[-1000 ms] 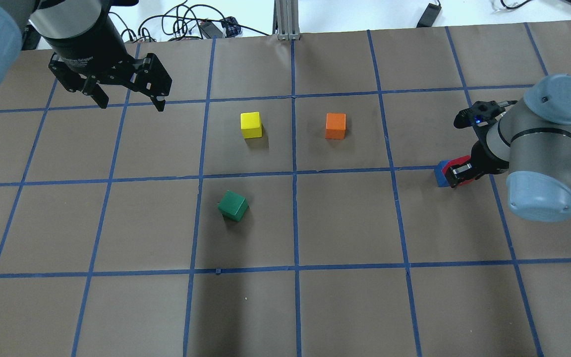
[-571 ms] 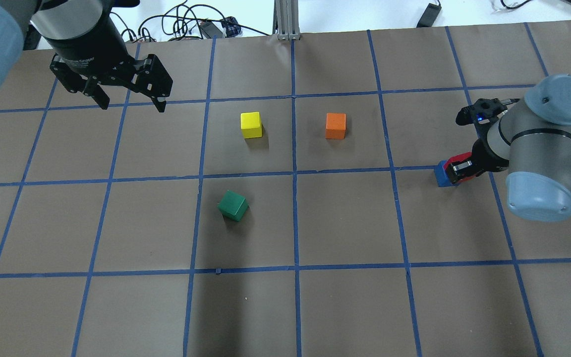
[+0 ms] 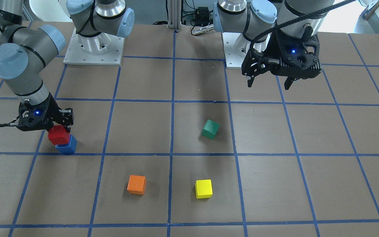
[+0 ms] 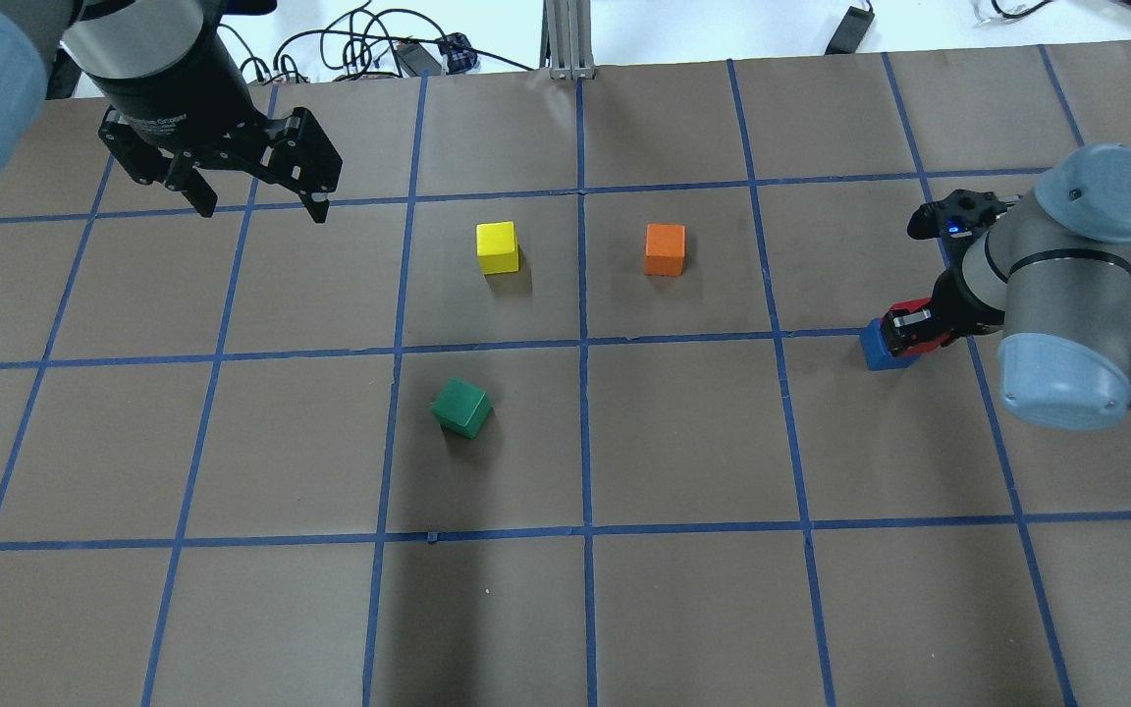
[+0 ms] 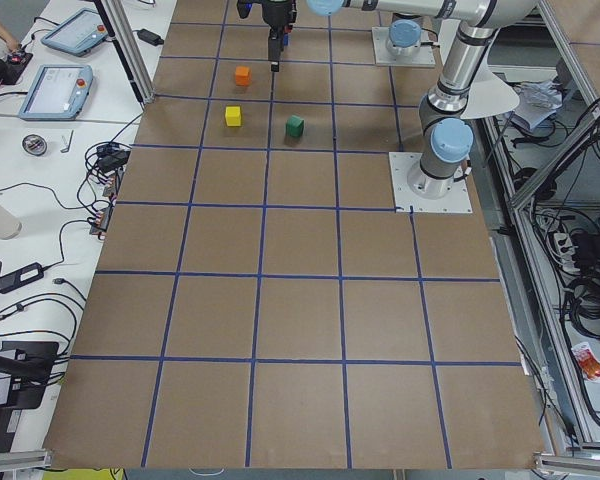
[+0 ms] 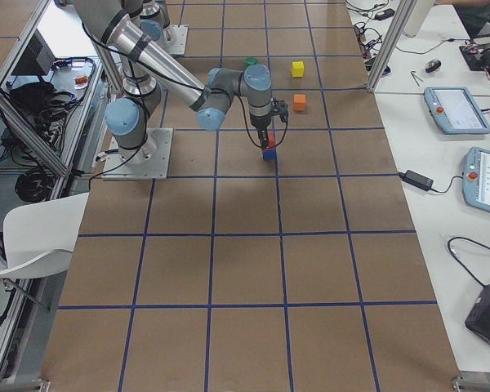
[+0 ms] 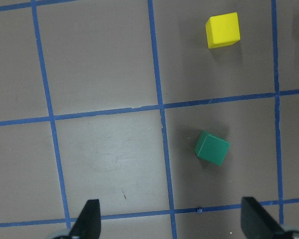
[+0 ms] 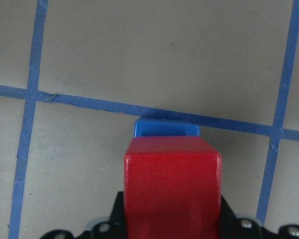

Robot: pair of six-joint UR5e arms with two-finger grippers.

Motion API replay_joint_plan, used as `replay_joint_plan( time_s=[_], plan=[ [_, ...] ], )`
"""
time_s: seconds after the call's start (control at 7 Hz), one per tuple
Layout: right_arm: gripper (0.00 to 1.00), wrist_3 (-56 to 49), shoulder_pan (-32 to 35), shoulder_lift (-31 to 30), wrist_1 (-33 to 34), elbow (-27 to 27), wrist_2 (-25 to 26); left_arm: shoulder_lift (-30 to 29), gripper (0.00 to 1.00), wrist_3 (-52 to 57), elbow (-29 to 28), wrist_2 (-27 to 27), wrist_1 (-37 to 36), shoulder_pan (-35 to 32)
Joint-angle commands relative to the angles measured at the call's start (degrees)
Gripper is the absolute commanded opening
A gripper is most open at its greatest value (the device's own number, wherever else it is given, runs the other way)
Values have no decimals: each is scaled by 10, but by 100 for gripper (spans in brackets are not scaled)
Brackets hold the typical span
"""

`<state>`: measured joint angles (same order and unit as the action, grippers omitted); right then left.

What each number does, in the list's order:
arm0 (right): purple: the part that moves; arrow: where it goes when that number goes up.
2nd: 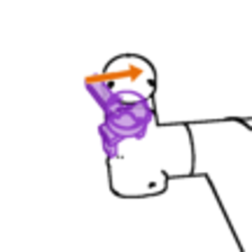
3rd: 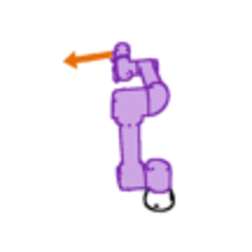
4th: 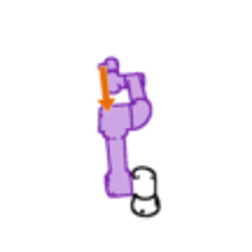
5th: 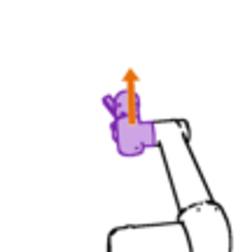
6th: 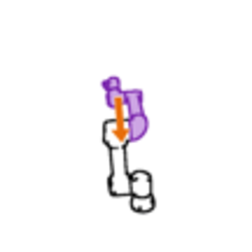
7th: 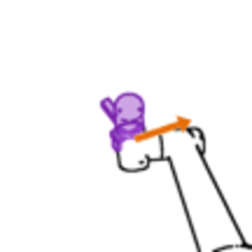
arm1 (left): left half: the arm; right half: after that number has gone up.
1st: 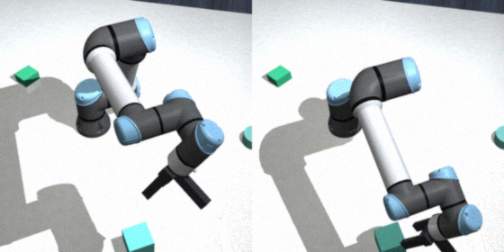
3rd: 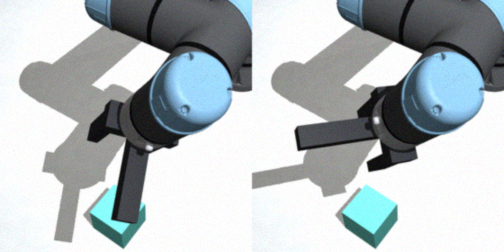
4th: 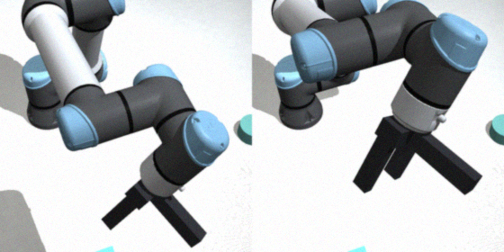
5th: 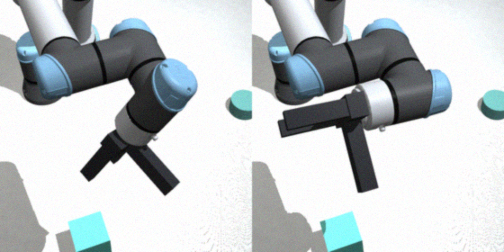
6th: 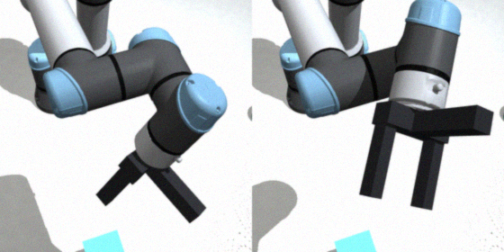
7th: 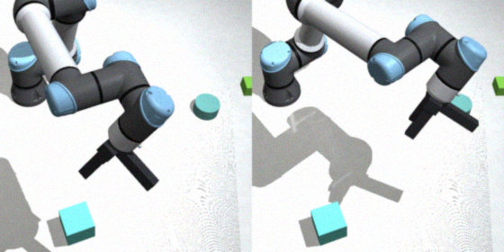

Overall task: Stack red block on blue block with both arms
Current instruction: 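Carry the red cube with the right gripper over the blue cube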

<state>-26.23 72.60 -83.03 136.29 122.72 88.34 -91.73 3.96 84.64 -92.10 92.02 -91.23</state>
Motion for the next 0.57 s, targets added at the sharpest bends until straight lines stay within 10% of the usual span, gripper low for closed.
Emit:
replay_joint_plan(
  time_s=[0.0, 0.43],
  plan=[
    [0, 8, 0, 2, -1, -2, 1, 0, 100, 0, 0, -1, 0, 0],
    [10, 14, 0, 2, -2, 1, 0, 1, 100, 0, 0, -1, 1, -2]
  ],
)
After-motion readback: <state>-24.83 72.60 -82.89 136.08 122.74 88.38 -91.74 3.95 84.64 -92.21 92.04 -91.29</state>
